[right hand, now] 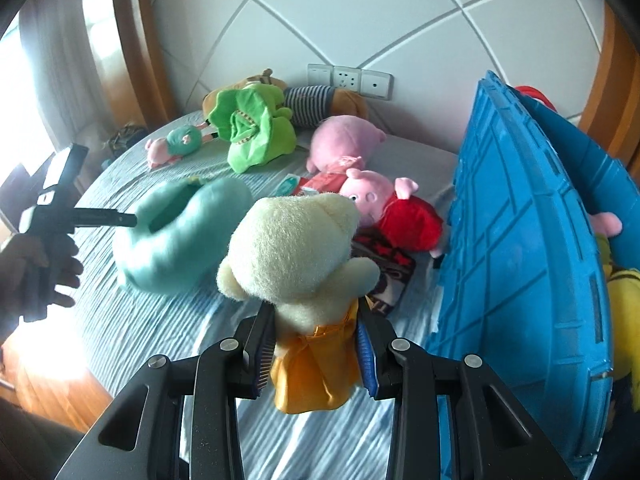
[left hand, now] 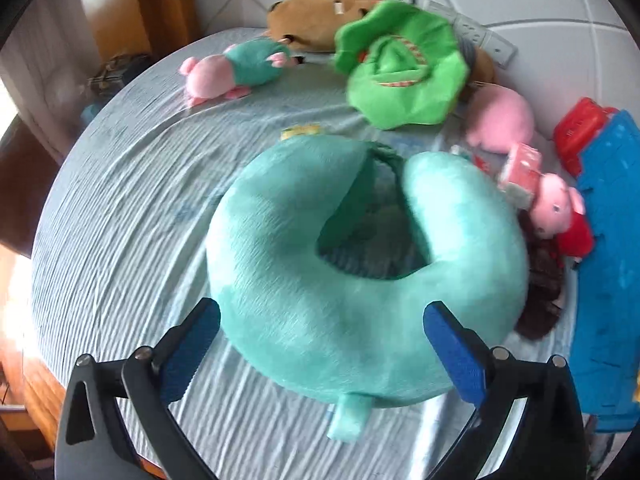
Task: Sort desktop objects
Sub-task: 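Lift the neck pillow with the left tool while the right tool holds the duck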
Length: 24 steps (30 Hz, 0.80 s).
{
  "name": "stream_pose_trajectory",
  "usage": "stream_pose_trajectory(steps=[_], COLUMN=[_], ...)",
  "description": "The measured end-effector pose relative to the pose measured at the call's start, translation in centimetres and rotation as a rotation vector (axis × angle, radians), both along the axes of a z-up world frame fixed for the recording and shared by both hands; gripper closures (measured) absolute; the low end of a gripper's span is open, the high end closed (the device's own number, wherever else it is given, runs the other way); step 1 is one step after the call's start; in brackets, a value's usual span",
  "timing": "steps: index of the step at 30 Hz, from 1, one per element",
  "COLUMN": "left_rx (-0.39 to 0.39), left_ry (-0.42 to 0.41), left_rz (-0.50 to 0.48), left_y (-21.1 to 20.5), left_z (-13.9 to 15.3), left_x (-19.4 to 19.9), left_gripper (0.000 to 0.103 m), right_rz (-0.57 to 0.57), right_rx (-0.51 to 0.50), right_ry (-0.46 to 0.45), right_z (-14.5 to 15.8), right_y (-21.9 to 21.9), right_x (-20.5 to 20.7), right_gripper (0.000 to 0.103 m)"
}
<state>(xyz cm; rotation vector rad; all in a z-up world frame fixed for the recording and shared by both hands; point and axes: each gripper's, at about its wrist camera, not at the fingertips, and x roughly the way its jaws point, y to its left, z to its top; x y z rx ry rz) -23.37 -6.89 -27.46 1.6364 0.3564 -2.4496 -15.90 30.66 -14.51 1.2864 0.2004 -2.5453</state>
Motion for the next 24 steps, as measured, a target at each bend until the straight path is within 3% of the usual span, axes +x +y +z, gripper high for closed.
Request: stream_pose_trajectory(steps=[3, 9, 12, 16, 18, 20, 24], left_rx=[-0.002, 0.000, 0.038, 0.154, 0.197, 0.149, 0.075], left_ry=[-0.012, -0.138, -0.145, -0.235, -0.249, -0.205, -0.117], left_rz=[0.077, 0.117, 0.148, 0.201, 0.236, 0.197, 0.128], left_y=[-1.9, -3.5, -3.9, -4.4, -4.8, -4.0, -2.6], left_z=[-1.2, -5.9, -7.4, -10.8, -11.4, -9.5, -5.7], left_x=[-0.3, -1.8, -2.6, -3.6, -3.8, -3.6, -3.0], left_gripper=[0.000, 0.000, 0.000, 0.000, 0.009, 0.030, 0.040], right_rz=[0.005, -0.011, -0.022, -0.039, -0.045, -0.047, -0.050], right_rx=[0.009, 0.022, 0.030, 0.037, 0.040, 0.045, 0.042], right_ry=[-0.008, -0.023, -0.030, -0.037, -0.038, -0.035, -0.025], right_z=[-0.1, -0.5, -0.7, -1.0, -1.0, -0.9, -0.5], right_y=[-0.6, -1.4, -1.5, -1.6, -1.6, -1.7, -1.5], right_x=[0.1, -0.1, -0.2, -0.6, -0.8, -0.9, -1.2], right_gripper=[0.069, 0.069, 0.069, 0.069, 0.069, 0.069, 0.069])
